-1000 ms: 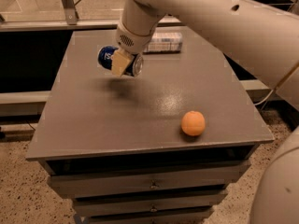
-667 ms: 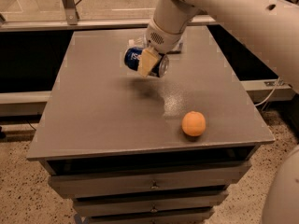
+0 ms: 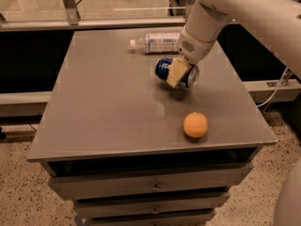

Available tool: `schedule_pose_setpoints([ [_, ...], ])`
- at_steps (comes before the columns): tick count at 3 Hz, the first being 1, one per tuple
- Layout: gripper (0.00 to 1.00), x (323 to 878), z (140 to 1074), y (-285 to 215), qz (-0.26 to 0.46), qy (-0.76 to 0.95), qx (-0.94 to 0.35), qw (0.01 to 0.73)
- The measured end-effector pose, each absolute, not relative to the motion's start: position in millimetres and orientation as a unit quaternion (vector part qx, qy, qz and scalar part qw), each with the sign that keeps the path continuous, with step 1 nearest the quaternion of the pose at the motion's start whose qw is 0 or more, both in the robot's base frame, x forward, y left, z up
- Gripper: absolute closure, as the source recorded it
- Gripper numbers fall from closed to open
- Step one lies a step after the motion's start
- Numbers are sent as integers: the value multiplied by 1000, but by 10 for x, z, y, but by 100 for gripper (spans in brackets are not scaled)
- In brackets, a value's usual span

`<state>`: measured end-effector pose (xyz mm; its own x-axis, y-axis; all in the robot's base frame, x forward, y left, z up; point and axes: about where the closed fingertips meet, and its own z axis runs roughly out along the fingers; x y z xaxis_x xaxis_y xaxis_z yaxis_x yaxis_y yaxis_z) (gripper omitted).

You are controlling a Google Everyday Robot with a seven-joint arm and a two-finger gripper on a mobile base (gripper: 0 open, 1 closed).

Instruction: Move pepsi can near orange

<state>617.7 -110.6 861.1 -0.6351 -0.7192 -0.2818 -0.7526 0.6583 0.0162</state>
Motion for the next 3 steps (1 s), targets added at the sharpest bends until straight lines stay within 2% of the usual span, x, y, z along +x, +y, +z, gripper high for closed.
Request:
schedule_pose_setpoints([
  [2, 100, 5880, 8422, -1412, 68, 935, -332, 107],
  [3, 85, 5745, 8422, -1452, 71, 944, -304, 103],
])
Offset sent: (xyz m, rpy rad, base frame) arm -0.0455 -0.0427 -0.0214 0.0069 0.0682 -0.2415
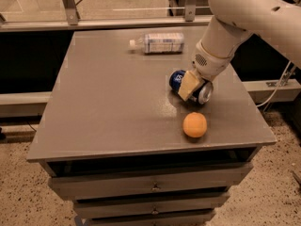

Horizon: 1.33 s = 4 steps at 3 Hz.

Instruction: Move pepsi can near orange

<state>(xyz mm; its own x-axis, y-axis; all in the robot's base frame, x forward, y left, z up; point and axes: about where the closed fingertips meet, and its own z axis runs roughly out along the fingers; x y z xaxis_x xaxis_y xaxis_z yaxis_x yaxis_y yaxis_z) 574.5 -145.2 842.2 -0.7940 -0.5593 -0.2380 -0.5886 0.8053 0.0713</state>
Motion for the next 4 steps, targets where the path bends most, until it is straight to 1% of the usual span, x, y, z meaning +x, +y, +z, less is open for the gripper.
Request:
schedule_pose_setpoints([
  [2, 39, 5569, 8403, -1402, 79, 956, -269, 85],
  [3, 7, 5489, 8381, -1361, 84, 960, -256, 71],
  [4, 0, 5443, 8358, -1332, 88, 962, -251, 63],
])
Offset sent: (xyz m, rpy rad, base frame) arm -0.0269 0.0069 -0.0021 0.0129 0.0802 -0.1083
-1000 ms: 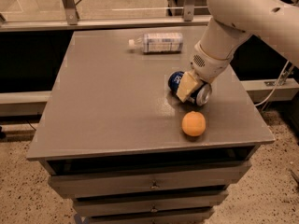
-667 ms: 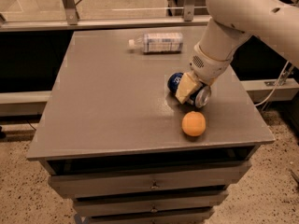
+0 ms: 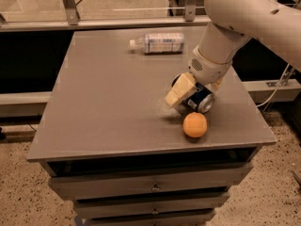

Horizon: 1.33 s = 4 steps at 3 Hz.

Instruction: Move pepsi can near orange

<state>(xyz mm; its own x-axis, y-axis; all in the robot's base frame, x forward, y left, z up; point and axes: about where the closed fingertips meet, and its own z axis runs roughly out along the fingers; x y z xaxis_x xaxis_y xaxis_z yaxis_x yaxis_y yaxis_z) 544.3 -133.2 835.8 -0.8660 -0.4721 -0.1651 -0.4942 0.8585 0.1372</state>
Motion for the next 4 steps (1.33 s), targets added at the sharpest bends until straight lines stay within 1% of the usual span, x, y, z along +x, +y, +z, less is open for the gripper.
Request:
schedule_pose_setpoints([
  [1, 0, 5433, 8368, -1332, 90, 962, -248, 63],
  [3, 0, 5477, 8865, -1661, 109, 953, -244, 143],
  [4, 0, 5594, 9112, -1788, 154, 929, -253, 220],
])
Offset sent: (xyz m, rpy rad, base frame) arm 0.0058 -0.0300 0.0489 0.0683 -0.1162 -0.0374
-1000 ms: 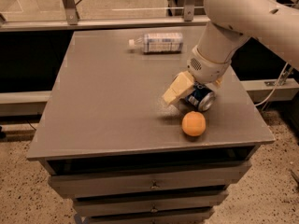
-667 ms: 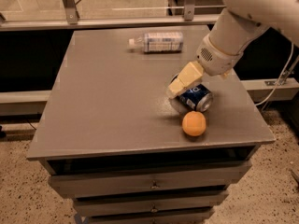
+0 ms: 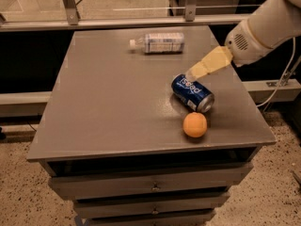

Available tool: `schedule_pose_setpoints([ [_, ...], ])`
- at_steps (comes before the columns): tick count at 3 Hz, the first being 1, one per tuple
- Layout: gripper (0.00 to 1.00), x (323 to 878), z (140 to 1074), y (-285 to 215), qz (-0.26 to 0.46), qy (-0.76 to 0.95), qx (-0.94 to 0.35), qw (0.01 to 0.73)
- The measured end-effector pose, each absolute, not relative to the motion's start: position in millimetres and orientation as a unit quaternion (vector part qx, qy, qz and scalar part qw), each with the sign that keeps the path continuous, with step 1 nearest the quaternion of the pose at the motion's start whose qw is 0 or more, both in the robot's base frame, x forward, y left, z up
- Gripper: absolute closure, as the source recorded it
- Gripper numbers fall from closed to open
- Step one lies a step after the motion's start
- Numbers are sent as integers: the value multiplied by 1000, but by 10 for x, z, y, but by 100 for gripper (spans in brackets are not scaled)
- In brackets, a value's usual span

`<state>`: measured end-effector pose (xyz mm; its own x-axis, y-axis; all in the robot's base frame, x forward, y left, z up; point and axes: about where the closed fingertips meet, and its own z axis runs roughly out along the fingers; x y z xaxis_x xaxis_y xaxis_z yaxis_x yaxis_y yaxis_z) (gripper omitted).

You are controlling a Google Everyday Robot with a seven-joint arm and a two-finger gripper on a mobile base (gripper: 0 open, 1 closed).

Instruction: Move pepsi can near orange

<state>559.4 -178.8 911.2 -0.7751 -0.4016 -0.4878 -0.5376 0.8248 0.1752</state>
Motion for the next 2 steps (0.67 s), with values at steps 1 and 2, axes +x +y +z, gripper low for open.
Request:
schedule_pose_setpoints([
  [1, 0, 5723, 9603, -2136, 245, 865, -264, 350],
  [2, 0, 5622, 9723, -2270, 245, 858, -262, 367],
])
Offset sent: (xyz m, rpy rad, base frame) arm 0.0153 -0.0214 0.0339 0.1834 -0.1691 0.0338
